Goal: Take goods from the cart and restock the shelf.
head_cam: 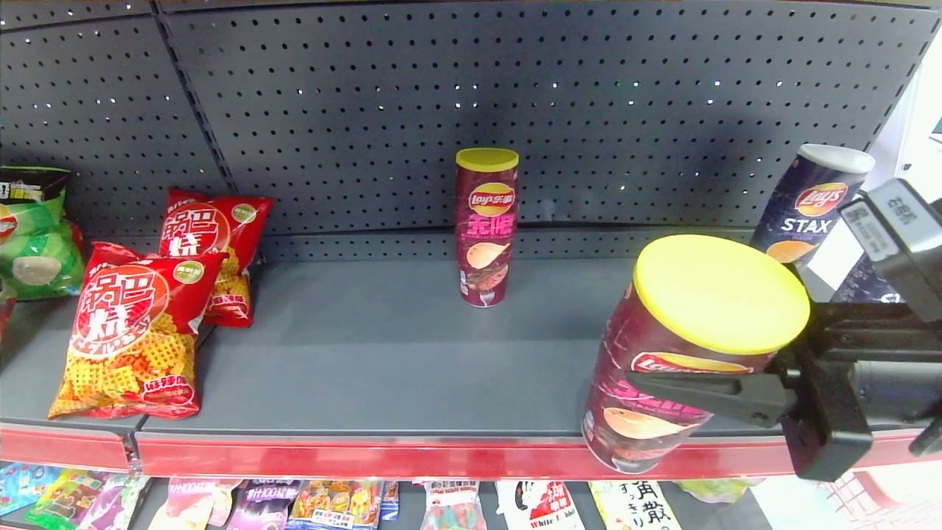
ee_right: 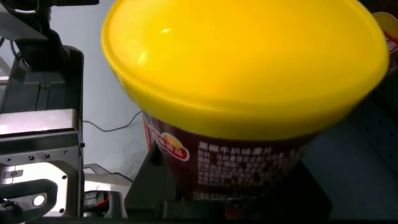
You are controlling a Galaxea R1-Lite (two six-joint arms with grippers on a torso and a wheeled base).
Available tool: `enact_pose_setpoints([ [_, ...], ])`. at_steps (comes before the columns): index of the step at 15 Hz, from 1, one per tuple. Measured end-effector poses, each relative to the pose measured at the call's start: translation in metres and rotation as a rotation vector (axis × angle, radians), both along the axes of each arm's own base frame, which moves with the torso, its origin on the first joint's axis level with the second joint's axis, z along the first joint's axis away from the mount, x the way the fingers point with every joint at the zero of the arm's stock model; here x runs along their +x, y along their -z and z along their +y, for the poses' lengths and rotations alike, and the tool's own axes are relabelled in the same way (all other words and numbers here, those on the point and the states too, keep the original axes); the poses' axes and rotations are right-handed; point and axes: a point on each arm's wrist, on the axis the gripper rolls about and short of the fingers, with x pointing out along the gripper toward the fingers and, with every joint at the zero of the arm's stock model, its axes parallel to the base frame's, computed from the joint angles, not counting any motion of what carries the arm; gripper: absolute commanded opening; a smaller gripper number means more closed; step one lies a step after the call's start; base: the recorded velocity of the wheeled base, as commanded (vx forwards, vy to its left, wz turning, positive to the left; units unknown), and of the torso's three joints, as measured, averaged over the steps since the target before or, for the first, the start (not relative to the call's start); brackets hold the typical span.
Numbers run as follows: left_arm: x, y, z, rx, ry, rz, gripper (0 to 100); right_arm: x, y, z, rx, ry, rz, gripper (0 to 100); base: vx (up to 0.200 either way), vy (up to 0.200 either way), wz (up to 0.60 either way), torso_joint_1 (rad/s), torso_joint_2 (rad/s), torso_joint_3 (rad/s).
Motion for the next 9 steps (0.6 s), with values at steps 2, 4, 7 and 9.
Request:
enact_pose_setpoints([
  [2, -0.002, 0.0, 0.0, 0.002, 0.037, -0.026, 100, 0.004, -0.002, 0.007, 0.001, -0.004, 0.005, 0, 0.0, 0.0, 0.0, 0.0, 0.0, 0.0],
  [4, -0.004, 0.0, 0.001, 0.029, 0.047, -0.056, 100, 0.008, -0.004, 0.014, 0.001, -0.015, 0.005, 0, 0.0, 0.0, 0.0, 0.0, 0.0, 0.0],
  [7, -0.008, -0.02, 0.001, 0.026, 0.047, -0.146, 100, 0.011, -0.001, 0.017, -0.007, -0.02, 0.015, 0, 0.0, 0.0, 0.0, 0.0, 0.0, 0.0],
  [9, -0.004, -0.057, 0.002, -0.01, 0.072, -0.207, 100, 0.012, 0.0, 0.019, -0.01, -0.02, 0.02, 0, 0.0, 0.0, 0.0, 0.0, 0.0, 0.0],
])
